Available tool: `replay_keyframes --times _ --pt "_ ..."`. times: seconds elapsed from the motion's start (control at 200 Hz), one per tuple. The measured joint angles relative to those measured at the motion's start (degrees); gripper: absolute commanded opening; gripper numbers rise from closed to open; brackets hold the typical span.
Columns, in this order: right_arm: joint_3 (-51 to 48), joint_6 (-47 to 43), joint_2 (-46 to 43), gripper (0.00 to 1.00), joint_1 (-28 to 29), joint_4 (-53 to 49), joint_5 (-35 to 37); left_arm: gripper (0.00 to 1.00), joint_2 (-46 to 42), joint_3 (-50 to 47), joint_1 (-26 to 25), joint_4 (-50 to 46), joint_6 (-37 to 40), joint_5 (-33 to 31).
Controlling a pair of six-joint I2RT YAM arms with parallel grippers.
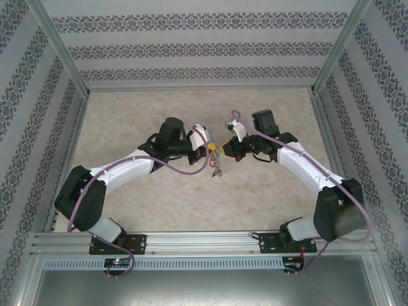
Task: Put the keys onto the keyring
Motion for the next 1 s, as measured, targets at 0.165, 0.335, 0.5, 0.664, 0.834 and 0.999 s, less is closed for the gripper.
replay_keyframes --times 0.165,0.335,0.5,0.664,0.834,0.999 --pt "0.0 0.6 0.0 0.00 -0.4 -0.2 -0.8 0.00 0.0 0.0 -0.3 0.0 0.2 -0.2" --pt "0.0 1.2 0.0 0.00 -1.1 -0.3 -2.4 0.00 -0.1 0.0 -0.3 0.4 0.1 -0.2" --pt "0.1 1.4 0.1 0.00 -2.1 -1.1 -7.1 0.00 -1.6 -0.7 -0.3 1.7 -1.1 -0.2" --pt "2.3 -0.5 1.2 0.00 -2.3 -5.0 -11.3 0.00 -2.9 -0.9 -0.6 3.7 -2.7 0.0" --pt "4.5 -2.2 2.8 0.00 -3.4 -8.4 -15.5 0.00 -3.6 -1.0 -0.7 5.0 -3.1 0.3" --pt "5.3 -2.5 3.5 0.12 -3.5 -10.0 -16.9 0.00 -3.6 -1.3 -0.7 6.4 -4.0 1.0"
